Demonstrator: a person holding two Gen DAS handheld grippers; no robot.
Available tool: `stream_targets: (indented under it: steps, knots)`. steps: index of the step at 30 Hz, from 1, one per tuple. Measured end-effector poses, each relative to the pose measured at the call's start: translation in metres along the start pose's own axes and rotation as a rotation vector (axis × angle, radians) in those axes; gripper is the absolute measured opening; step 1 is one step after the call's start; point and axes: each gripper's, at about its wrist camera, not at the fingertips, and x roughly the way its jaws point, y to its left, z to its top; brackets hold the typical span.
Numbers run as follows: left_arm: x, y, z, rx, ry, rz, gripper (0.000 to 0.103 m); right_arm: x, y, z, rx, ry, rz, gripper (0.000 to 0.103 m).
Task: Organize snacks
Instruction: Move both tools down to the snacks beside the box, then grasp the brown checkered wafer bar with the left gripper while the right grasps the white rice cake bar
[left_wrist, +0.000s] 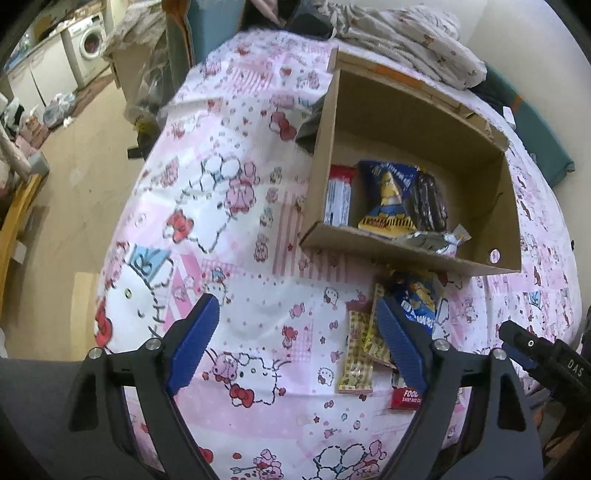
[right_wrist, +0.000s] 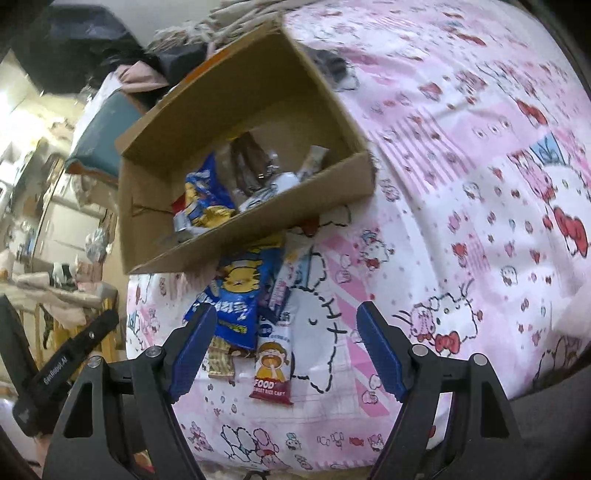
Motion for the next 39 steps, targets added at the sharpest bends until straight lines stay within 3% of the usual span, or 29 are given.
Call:
stream_targets:
  steps: [2, 6, 8, 10, 13, 18, 26, 30, 31, 32, 34, 39]
  knots:
    - [0.013, -0.002, -0.004, -0.002, 0.048, -0.009, 0.074, 0.002, -0.005, 0.001, 0.024, 0.016, 0.003, 0.081]
    - [0.042, -0.020, -0.014, 0.067, 0.154, -0.022, 0.072, 0.006, -0.010, 0.002, 0.043, 0.038, 0.004, 0.081]
    - [0.058, -0.034, -0.023, 0.132, 0.220, -0.014, 0.050, 0.006, -0.011, 0.002, 0.046, 0.038, 0.005, 0.081]
    - [0.074, -0.048, -0.033, 0.202, 0.280, -0.004, 0.036, 0.006, -0.012, 0.003, 0.052, 0.039, 0.009, 0.081]
    - [0.085, -0.058, -0.041, 0.217, 0.322, -0.033, 0.036, 0.008, -0.013, 0.004, 0.058, 0.049, 0.007, 0.081]
    - [0.089, -0.068, -0.041, 0.256, 0.311, -0.036, 0.037, 0.016, -0.010, 0.005, 0.058, 0.070, 0.009, 0.081]
    - [0.099, -0.069, -0.037, 0.191, 0.321, -0.076, 0.045, 0.029, 0.002, 0.000, 0.014, 0.106, -0.007, 0.081]
    - [0.103, -0.086, -0.036, 0.302, 0.284, -0.036, 0.052, 0.032, 0.006, -0.001, -0.013, 0.109, -0.028, 0.081]
    - [0.104, -0.088, -0.037, 0.316, 0.281, -0.031, 0.052, 0.033, 0.006, -0.001, -0.015, 0.109, -0.032, 0.081]
    - [0.104, -0.090, -0.036, 0.320, 0.282, -0.031, 0.045, 0.033, 0.006, -0.001, -0.015, 0.107, -0.038, 0.081]
    - [0.105, -0.089, -0.037, 0.315, 0.302, -0.026, 0.023, 0.033, 0.005, -0.002, -0.012, 0.107, -0.045, 0.081]
    - [0.097, -0.074, -0.043, 0.269, 0.325, -0.019, 0.022, 0.037, 0.001, -0.005, -0.016, 0.129, -0.058, 0.081]
